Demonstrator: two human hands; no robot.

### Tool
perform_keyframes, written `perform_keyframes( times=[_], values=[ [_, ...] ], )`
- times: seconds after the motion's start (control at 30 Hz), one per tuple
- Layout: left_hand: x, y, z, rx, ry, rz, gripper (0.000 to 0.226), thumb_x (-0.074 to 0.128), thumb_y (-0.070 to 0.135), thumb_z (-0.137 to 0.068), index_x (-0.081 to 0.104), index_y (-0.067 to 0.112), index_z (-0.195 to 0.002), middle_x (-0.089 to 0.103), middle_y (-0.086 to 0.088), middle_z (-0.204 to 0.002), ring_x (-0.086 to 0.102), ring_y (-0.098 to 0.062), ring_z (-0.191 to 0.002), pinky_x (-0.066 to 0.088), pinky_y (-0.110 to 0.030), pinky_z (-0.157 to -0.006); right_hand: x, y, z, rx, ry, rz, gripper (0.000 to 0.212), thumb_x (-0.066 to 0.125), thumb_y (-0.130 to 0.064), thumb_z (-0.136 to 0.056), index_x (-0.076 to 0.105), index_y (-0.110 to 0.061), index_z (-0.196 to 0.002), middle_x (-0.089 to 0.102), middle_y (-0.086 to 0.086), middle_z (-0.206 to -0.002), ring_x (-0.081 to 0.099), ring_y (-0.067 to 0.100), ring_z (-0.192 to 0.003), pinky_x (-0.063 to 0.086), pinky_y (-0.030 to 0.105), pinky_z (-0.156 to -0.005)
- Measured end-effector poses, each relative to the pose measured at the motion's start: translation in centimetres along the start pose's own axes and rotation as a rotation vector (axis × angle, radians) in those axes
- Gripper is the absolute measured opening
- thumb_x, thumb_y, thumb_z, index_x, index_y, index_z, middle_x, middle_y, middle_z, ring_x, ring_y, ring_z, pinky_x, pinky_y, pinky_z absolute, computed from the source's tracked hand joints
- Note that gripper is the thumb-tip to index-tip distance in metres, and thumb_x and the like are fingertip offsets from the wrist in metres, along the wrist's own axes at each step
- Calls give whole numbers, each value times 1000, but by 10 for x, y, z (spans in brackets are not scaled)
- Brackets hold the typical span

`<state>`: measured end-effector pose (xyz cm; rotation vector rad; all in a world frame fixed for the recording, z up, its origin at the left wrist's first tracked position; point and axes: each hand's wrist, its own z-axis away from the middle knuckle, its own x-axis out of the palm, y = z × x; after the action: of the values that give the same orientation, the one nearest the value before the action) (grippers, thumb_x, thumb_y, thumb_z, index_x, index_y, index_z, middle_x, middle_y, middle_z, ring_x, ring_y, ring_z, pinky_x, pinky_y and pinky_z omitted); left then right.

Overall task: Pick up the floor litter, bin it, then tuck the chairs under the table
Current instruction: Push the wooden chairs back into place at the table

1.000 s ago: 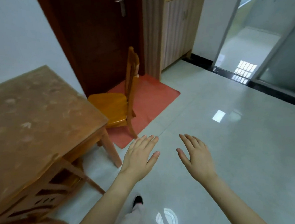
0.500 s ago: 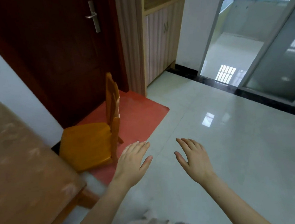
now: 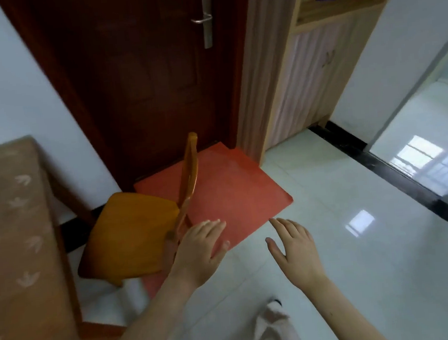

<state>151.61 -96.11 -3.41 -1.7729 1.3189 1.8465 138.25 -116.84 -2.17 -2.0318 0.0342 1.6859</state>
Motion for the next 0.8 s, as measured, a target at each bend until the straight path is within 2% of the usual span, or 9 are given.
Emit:
perform_keyframes(
  times=[0.1,0.27,0.33,0.4,0.67,0.8],
  values=[
    [10,6,-37,-145,78,-9,54,31,50,-97,49,20,-138,52,3,-140,43,-16,-131,36,-38,-109,-3,35,-66,-141,-91,15,54,36,-48,-96,49,-20,-140,57,-1,-135,50,25,-126,39,41,-105],
    [5,19,-88,-342,238,-33,51,36,46,-97,53,16,-134,55,-1,-135,48,-18,-125,39,-38,-106,-20,51,-170,-394,-99,-22,45,52,-36,-92,54,-15,-131,61,5,-127,56,30,-116,45,45,-97],
    [1,17,-103,-422,283,-33,50,38,45,-97,54,15,-134,56,-2,-133,49,-18,-123,40,-37,-103,-22,45,-207,-502,-109,-33,45,47,-39,-93,57,-11,-126,63,8,-124,59,32,-113,46,46,-95],
    [-1,11,-111,-515,309,-54,50,37,46,-97,52,17,-135,55,0,-133,48,-17,-122,39,-34,-102,-16,35,-237,-585,-158,-54,50,39,-43,-93,57,-12,-129,62,7,-126,57,29,-116,45,47,-98],
    [7,-33,-120,-806,342,-113,53,35,52,-96,47,20,-136,52,4,-134,44,-15,-124,35,-33,-103,47,-23,-328,-919,-323,-142,53,45,-47,-93,55,-17,-135,56,4,-137,49,24,-129,37,47,-109],
    [15,-49,-126,-919,340,-98,55,38,57,-95,46,23,-137,53,7,-131,45,-14,-121,34,-31,-101,77,-54,-363,-1078,-455,-125,59,44,-56,-91,50,-22,-139,53,-2,-141,41,20,-135,25,44,-116]
  ],
)
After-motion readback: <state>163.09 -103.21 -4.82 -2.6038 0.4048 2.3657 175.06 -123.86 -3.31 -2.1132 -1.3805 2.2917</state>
